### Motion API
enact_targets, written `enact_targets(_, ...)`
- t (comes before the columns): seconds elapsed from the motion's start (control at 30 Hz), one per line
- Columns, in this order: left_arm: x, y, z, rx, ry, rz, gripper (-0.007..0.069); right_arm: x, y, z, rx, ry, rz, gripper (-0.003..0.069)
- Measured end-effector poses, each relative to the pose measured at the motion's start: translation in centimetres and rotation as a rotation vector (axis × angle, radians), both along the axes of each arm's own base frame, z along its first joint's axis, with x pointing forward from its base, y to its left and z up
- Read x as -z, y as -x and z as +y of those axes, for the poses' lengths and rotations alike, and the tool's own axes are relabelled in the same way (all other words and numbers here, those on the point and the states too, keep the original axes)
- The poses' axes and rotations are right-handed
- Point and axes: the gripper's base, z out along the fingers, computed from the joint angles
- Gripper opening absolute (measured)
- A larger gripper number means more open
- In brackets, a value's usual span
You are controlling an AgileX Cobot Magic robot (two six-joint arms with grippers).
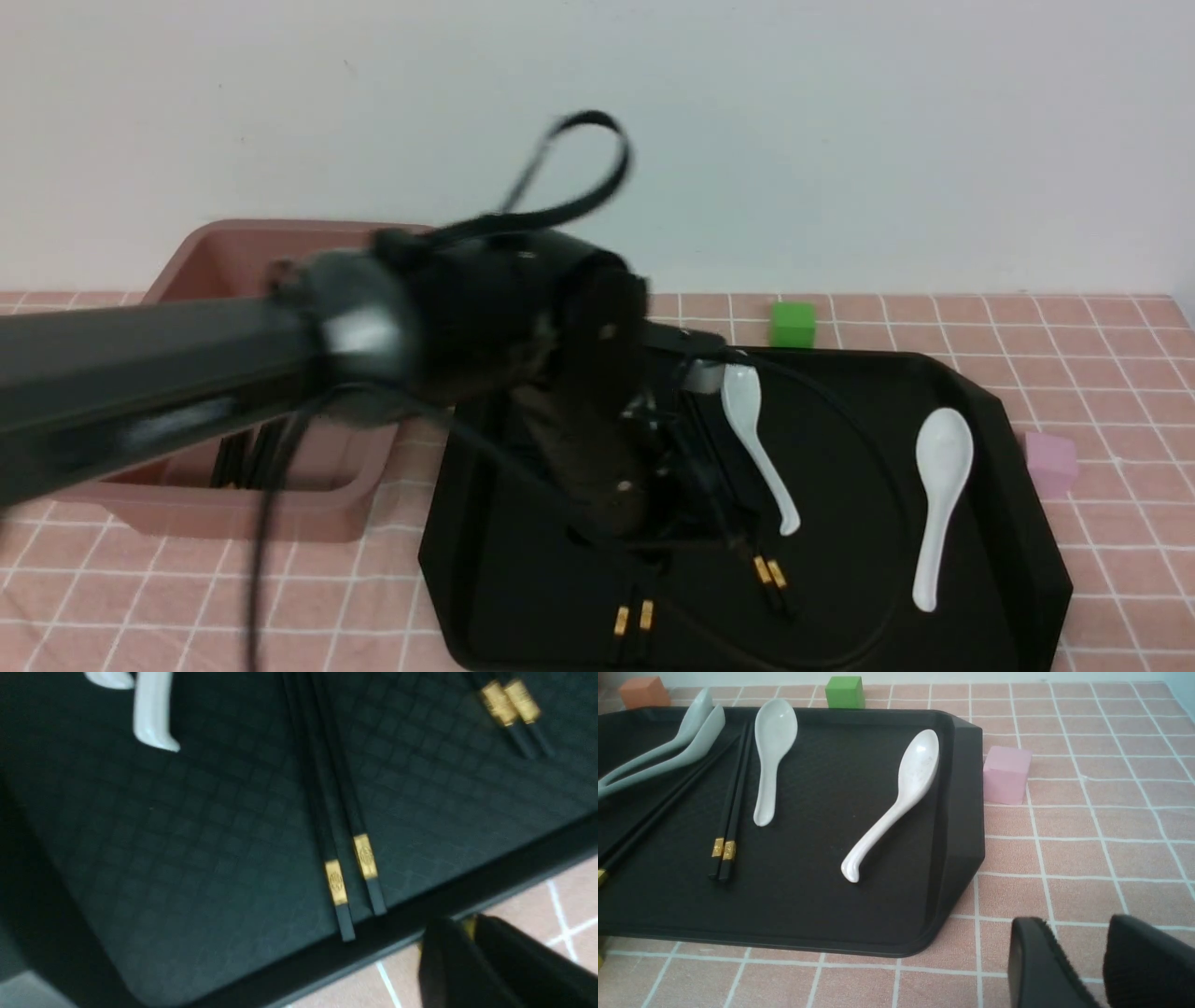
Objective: On pink tablecloth take chopsticks from black tray and put them in box.
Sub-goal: 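Reach over to the black tray and grasp a pair of chopsticks with the left gripper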
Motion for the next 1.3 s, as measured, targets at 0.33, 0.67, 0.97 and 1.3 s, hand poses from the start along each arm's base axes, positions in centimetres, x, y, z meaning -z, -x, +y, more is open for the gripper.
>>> enact_targets(0.33,3.8,-2.5,-1.6,-0.006,-0.106,0.029,0.0426,0.0,0.0,0.0,0.000,0.000,0.000,0.0239)
enact_targets(0.67,6.1,-3.7,-1.9,0.013,-0.184,0.011,0.0442,0.0,0.0,0.0,0.000,0.000,0.000,0.0239)
enact_targets(0.97,6.7,-4.0,-2.0,0.019,-0.202,0.011,0.0442,0.0,0.0,0.0,0.000,0.001,0.000,0.0239)
enact_targets(1.3,6.8,-3.9,-2.2,0.010,-0.193,0.022,0.0315,0.0,0.0,0.0,0.000,0.001,0.000,0.0239)
